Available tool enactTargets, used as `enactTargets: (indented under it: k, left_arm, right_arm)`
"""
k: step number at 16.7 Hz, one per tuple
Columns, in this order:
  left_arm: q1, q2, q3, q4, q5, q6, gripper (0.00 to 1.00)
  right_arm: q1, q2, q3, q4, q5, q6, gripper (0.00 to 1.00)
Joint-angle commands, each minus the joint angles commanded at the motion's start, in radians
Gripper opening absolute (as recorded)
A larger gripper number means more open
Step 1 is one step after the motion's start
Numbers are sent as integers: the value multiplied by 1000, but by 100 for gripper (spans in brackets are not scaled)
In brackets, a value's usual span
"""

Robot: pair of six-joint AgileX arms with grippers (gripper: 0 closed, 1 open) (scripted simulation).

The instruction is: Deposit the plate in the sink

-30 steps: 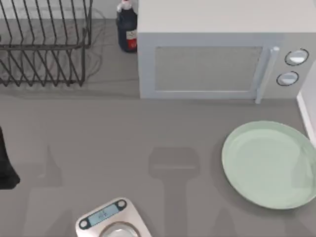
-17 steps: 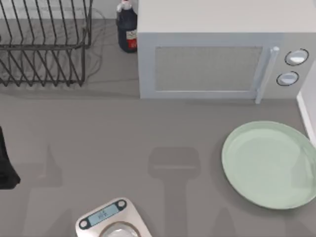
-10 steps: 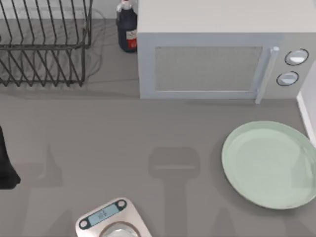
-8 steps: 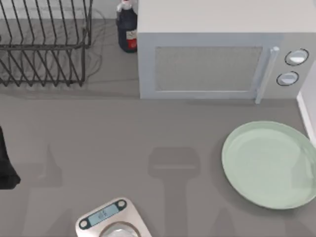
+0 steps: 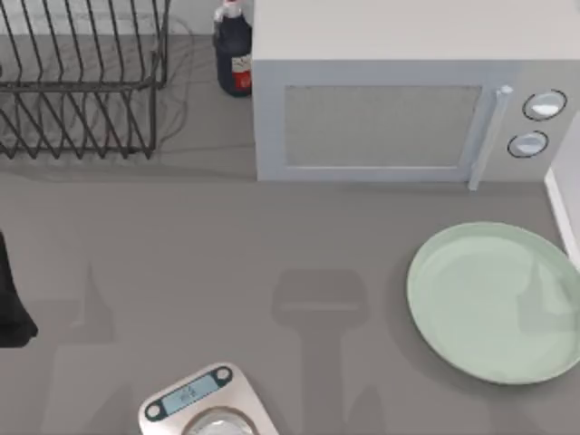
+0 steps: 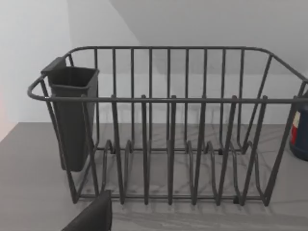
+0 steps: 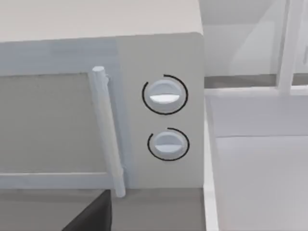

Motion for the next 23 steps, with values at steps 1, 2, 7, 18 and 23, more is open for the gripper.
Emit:
enactTargets:
  k: [1,2,7,18,23]
  left_arm:
    - [0,0,0,0,0,0,100]
    - [0,0,0,0,0,0,100]
    - [0,0,0,0,0,0,100]
    - [0,0,0,0,0,0,100]
    - [0,0,0,0,0,0,100]
  right_arm:
    - [23,73,61,-45,0,24,100]
    - [49,156,126,-94,0,50,100]
    - [193,655,501,-374,0,199,100]
    - [465,1633,1214,-900,1,478,100]
    - [495,1729,1287,-957,1,508,100]
